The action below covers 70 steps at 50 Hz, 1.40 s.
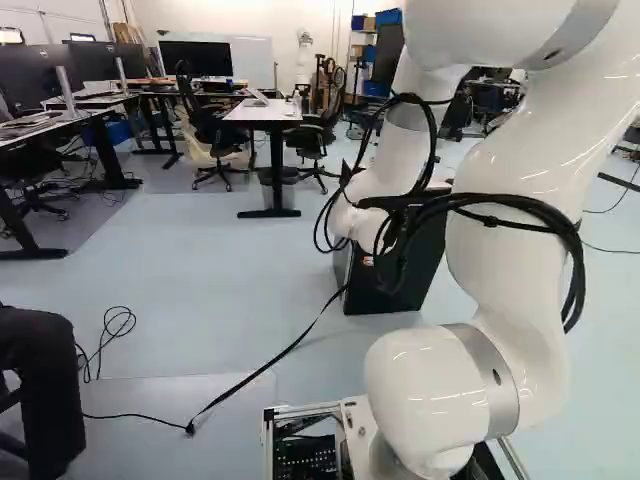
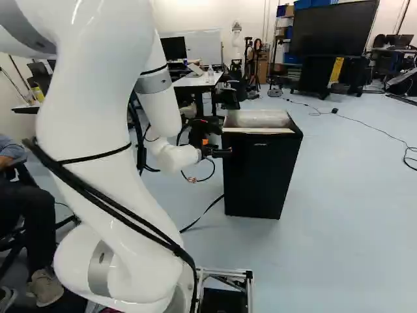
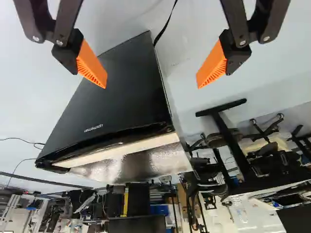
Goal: Open the fridge door
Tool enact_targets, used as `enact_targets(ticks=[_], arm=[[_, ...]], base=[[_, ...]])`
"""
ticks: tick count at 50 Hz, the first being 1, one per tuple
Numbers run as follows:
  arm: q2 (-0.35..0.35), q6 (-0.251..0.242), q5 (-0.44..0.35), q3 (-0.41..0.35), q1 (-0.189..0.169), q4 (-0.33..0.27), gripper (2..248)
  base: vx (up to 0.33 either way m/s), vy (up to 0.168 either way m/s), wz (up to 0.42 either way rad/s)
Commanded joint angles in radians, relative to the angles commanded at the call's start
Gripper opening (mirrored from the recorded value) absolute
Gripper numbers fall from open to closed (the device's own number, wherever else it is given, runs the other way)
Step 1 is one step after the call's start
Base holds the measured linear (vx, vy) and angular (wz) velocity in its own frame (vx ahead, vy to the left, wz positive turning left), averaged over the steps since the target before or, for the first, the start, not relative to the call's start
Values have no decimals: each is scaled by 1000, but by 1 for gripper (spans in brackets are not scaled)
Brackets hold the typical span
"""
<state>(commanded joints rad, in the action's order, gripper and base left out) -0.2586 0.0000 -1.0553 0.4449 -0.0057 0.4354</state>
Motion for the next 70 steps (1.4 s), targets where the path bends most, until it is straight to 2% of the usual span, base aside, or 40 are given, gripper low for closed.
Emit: enact_targets(ticks=[27,53,70], arm=[[-108,0,-94,54,21,141,247],[-139,0,-192,90,57,279,247],[-143,0,-257,96,98,369,247]], base=[[0,0,0],[0,0,0],[0,0,0]])
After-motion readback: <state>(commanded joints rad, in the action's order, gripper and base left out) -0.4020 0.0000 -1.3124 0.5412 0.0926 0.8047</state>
